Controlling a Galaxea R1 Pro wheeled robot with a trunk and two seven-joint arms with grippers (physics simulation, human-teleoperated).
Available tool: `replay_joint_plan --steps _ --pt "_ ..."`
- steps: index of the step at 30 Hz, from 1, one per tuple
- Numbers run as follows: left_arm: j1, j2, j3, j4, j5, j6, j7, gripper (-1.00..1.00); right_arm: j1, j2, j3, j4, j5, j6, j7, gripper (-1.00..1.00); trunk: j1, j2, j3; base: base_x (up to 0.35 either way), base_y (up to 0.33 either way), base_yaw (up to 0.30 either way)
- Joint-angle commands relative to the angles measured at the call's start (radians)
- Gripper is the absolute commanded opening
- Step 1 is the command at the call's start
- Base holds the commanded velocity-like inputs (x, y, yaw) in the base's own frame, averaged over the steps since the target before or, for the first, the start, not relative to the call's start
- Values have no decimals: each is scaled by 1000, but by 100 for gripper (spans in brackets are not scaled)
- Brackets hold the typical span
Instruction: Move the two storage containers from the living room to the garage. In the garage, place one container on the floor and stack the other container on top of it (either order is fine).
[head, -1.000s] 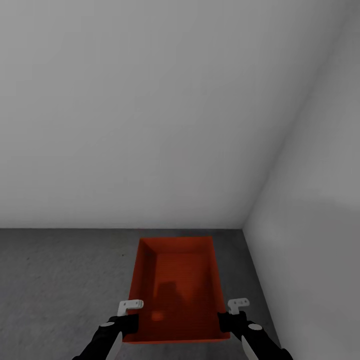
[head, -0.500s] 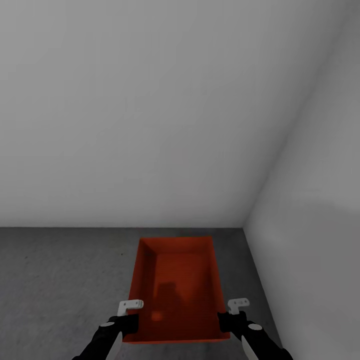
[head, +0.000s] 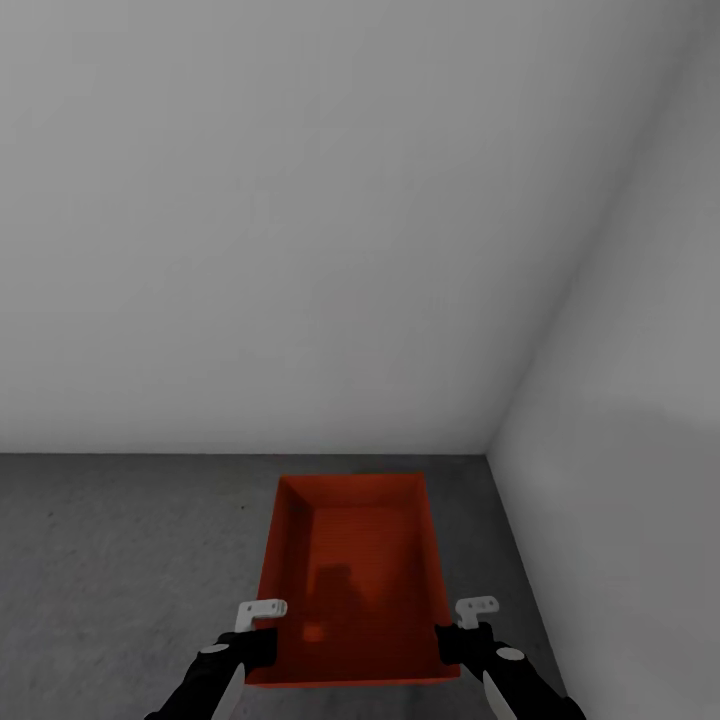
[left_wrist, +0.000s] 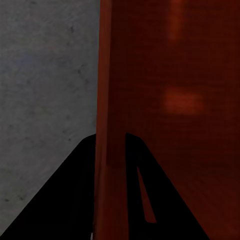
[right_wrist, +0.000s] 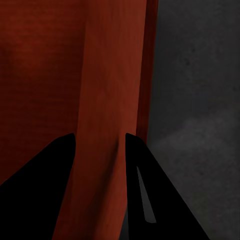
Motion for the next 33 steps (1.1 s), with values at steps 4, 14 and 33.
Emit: replay_joint_plan --steps 4,14,33 --pt "0 0 -3 0 -15 8 33 -100 -1 0 1 -28 -12 6 36 -100 0 0 -1 0 0 0" --pt "0 1 -3 0 -15 8 33 -100 -1 0 1 -28 -12 5 36 -100 0 0 -1 0 0 0" --pt "0 1 -3 0 -15 8 33 -100 -1 0 1 -28 -11 5 36 -100 0 0 -1 47 0 0"
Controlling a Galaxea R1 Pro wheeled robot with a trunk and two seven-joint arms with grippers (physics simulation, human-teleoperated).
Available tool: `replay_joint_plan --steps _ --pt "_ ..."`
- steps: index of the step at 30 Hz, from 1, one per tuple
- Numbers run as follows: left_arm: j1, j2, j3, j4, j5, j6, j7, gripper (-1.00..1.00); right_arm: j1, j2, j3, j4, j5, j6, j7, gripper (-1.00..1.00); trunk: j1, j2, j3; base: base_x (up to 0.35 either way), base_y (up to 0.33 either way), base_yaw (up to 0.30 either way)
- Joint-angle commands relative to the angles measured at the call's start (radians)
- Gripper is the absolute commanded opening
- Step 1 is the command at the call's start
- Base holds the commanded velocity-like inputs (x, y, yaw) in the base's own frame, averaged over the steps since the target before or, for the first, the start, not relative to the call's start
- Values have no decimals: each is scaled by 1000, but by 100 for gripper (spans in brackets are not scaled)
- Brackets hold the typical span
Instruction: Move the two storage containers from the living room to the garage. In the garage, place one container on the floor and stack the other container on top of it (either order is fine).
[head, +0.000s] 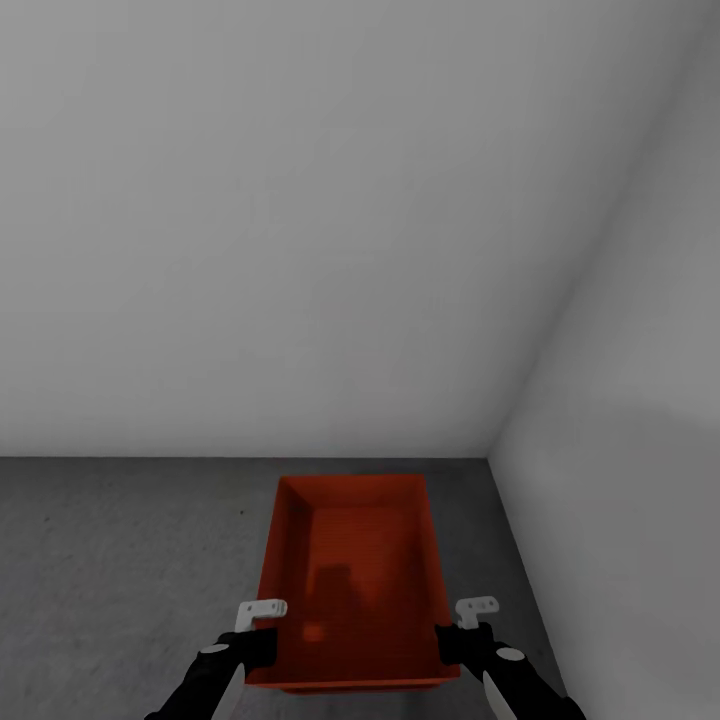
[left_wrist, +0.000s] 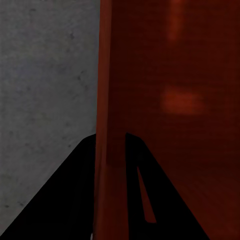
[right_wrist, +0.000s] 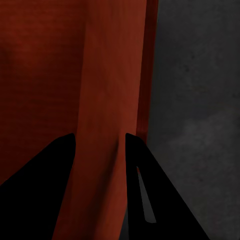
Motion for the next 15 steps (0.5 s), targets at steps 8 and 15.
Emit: replay_joint_plan --steps 8,15 --pt "1 1 -3 0 -14 8 34 -100 -1 0 2 -29 -13 6 35 -100 0 0 -1 0 0 0" --pt "0 1 -3 0 -14 8 34 -100 -1 0 3 -29 -12 6 35 -100 0 0 -1 0 0 0"
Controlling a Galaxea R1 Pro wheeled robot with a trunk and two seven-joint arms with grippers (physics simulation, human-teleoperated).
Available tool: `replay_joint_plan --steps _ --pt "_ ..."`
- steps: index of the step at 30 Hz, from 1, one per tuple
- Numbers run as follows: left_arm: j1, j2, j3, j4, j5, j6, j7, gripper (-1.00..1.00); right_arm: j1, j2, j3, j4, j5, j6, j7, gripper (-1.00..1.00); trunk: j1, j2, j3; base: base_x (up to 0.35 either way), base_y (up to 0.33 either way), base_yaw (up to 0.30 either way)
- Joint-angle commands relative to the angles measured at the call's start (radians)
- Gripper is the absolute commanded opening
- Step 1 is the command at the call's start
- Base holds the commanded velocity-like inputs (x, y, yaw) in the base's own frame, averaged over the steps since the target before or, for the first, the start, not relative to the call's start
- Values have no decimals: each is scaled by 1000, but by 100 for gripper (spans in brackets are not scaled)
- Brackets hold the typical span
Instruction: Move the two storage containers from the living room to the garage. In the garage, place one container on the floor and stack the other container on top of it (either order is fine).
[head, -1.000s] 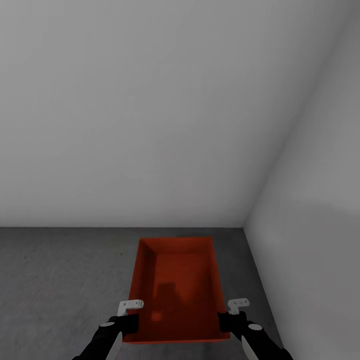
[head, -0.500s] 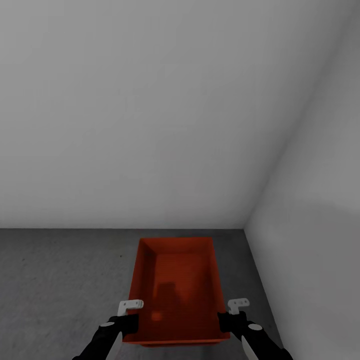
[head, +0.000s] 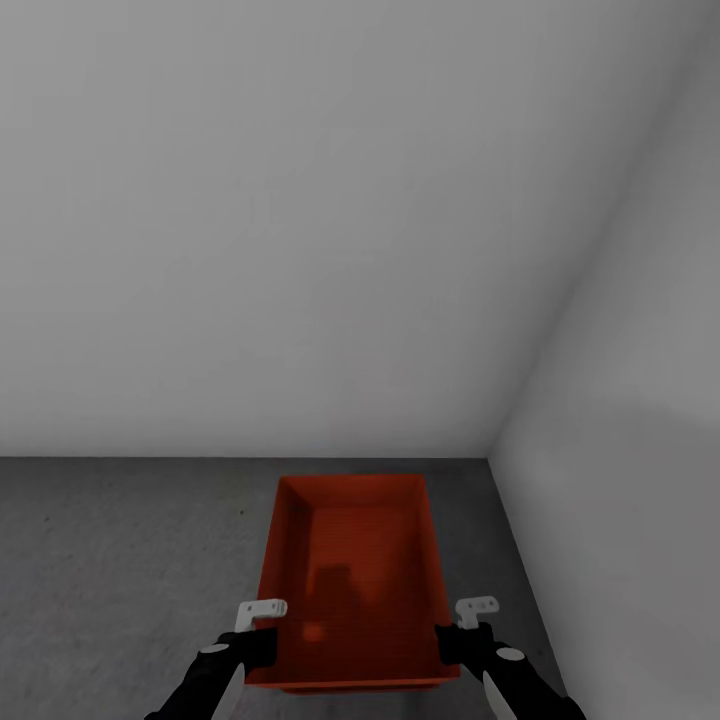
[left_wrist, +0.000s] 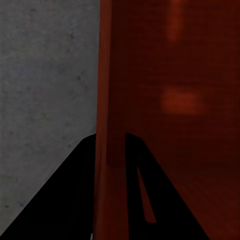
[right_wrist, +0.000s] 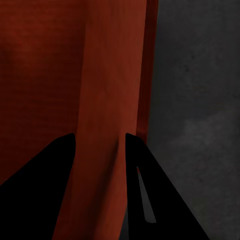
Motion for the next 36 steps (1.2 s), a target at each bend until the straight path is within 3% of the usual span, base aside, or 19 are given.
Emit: replay_joint_plan --steps 1,6,36 --pt "1 1 -3 0 -14 8 34 -100 -1 0 3 -29 -12 6 36 -100 0 0 -1 0 0 0" --pt "1 1 -3 0 -14 8 34 -100 -1 0 3 -29 -12 6 36 -100 0 0 -1 0 0 0" --pt "1 -1 -3 0 -14 8 34 -100 -1 0 3 -29 -12 6 36 -100 115 -210 -95 0 0 0"
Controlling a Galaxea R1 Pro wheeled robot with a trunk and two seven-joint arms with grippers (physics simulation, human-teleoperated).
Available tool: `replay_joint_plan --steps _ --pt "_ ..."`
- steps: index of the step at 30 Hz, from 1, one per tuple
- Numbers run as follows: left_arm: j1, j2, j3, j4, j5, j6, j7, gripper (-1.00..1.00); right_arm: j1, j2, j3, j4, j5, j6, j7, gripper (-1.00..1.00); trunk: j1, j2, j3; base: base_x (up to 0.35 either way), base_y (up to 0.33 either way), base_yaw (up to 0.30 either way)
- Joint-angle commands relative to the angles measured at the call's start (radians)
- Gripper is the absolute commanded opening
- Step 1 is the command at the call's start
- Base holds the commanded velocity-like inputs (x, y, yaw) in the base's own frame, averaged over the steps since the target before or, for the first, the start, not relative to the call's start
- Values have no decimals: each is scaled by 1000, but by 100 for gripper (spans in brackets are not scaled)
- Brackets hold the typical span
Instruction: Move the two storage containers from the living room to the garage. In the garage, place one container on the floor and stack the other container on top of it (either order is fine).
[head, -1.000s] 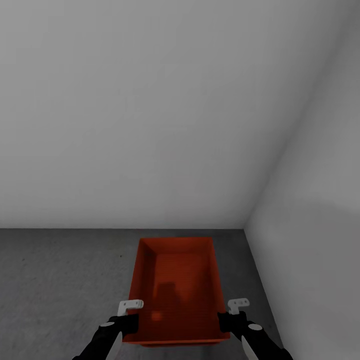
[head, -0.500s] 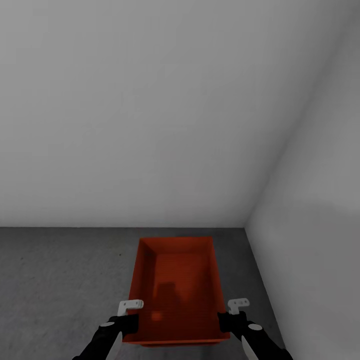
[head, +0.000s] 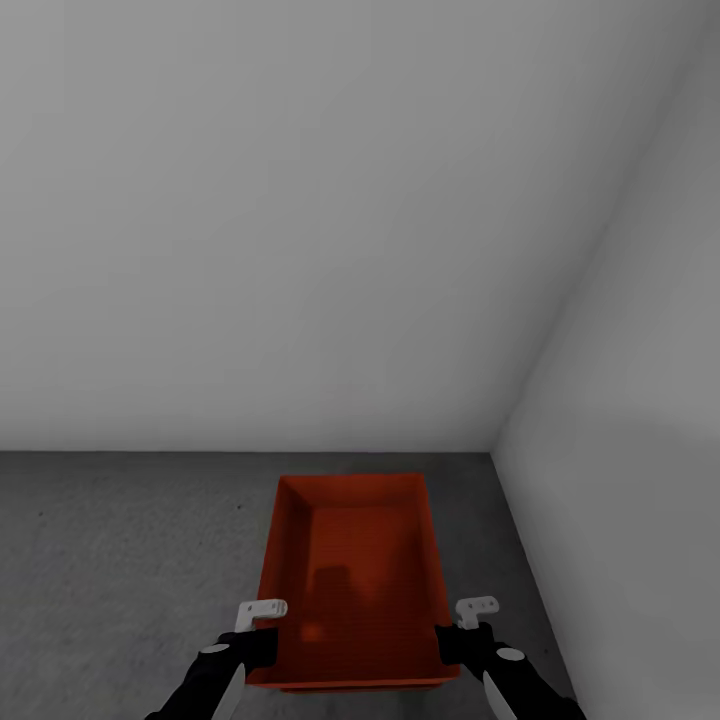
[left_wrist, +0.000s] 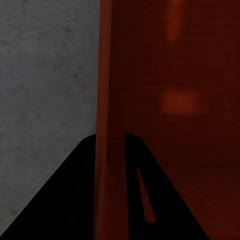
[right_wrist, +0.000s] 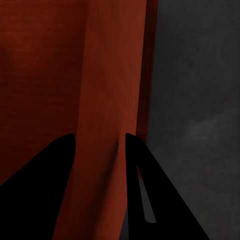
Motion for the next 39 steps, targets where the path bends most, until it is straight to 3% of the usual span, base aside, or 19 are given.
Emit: replay_joint_plan --steps 1,13,33,39 --pt "1 0 -2 0 -15 7 31 -100 0 0 3 -30 -12 6 36 -100 4 -8 -4 0 0 0" --pt "0 0 -2 1 -15 7 31 -100 0 0 3 -30 -12 6 36 -100 50 -92 -42 0 0 0" --pt "0 0 -2 0 -15 7 31 -100 0 0 2 -30 -13 6 35 -100 50 -92 -42 0 0 0" --pt "0 0 -2 0 -15 7 31 -100 0 0 2 -30 -12 6 35 -100 73 -134 -60 0 0 0"
